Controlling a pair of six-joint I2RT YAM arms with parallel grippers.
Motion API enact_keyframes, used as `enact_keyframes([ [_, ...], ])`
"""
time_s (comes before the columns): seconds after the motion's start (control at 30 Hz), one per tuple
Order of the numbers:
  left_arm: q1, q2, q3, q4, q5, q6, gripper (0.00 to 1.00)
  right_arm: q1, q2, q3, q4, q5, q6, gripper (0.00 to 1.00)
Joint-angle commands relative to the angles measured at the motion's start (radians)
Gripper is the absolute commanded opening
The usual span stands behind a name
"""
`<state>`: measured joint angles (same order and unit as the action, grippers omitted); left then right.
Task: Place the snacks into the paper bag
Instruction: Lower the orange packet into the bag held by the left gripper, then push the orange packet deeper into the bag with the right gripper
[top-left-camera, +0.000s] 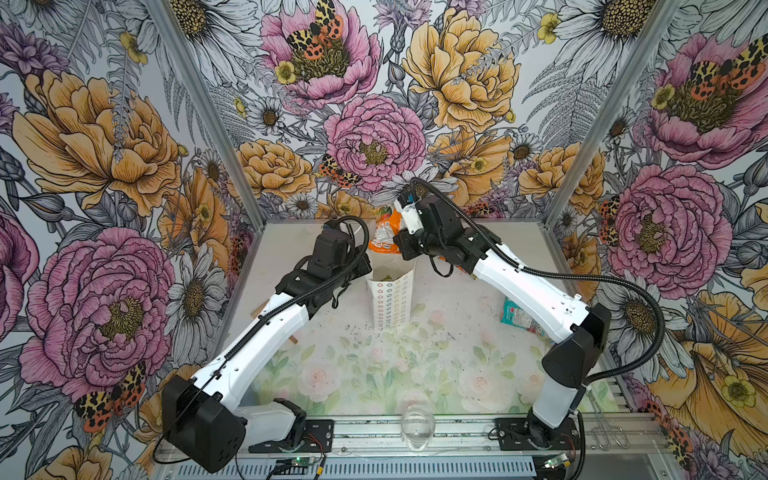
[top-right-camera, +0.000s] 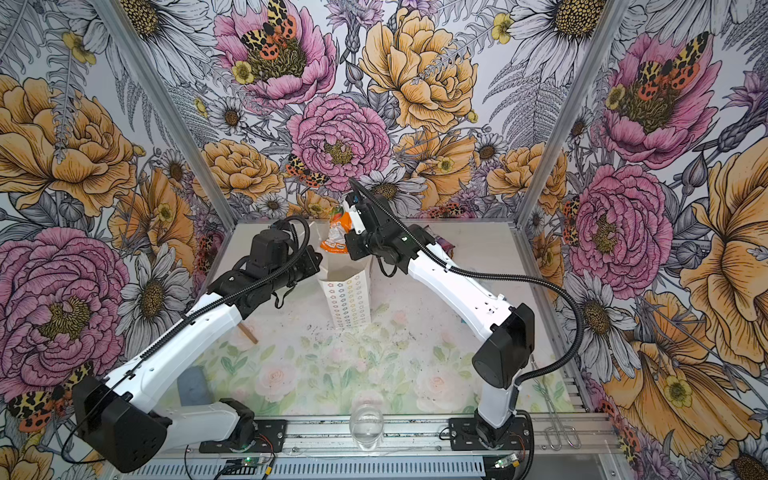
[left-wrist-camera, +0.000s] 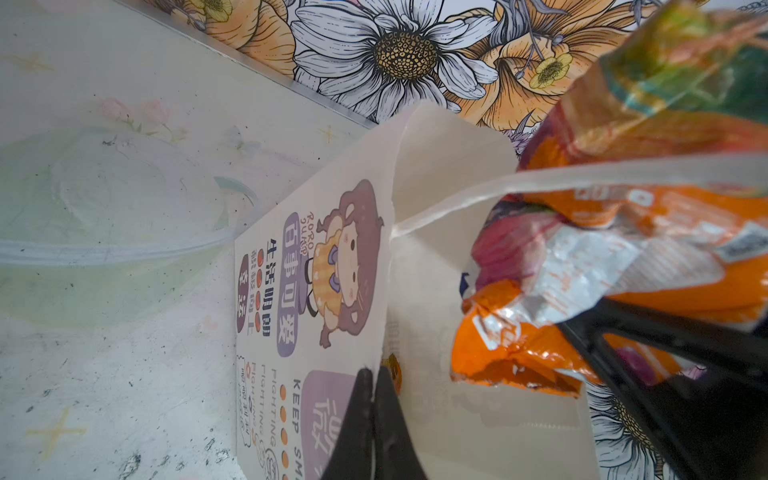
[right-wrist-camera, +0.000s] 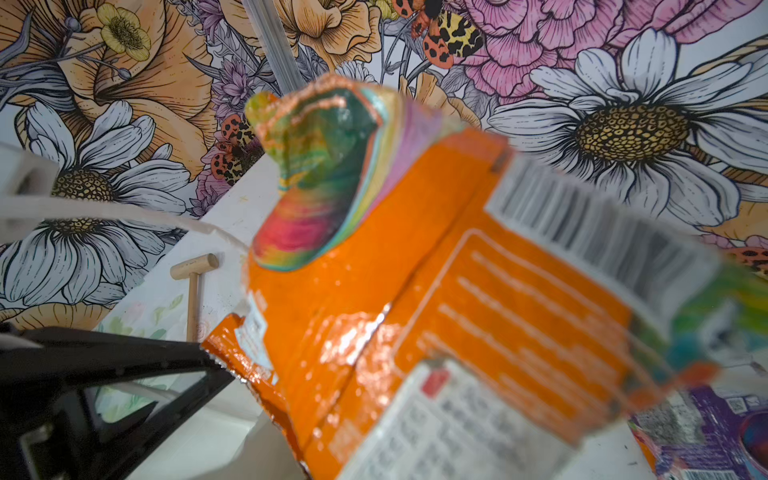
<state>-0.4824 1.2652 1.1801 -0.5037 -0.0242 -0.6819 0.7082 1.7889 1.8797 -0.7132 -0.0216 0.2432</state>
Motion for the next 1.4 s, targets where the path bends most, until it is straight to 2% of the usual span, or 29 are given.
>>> enact_keyframes([
  [0.0,-0.007,-0.007,0.011,0.051,0.018,0.002,0.00,0.007,-0.011,-0.009,0.058,0.011,-0.007,0.00],
  [0.97,-0.010,-0.003,0.016,0.054,0.022,0.001,0.00,0.023,-0.023,-0.091,0.048,0.039,-0.053,0.00],
  [1.37,-0.010,-0.003,0.019,0.053,0.020,0.002,0.00,0.024,0.014,-0.074,0.027,0.045,-0.048,0.00],
])
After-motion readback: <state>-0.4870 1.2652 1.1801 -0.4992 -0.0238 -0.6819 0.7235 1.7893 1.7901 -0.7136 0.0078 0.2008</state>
